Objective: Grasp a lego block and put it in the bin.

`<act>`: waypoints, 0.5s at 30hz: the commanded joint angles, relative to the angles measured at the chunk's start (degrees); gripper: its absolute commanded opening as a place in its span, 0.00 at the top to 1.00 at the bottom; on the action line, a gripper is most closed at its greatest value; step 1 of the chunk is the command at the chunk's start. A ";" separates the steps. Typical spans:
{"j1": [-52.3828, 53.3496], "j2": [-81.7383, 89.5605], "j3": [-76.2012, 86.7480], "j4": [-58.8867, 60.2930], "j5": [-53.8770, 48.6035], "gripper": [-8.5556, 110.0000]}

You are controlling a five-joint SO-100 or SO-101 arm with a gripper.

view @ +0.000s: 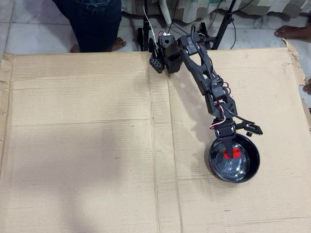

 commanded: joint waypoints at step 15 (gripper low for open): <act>-2.99 -2.29 -0.53 -10.02 4.22 0.72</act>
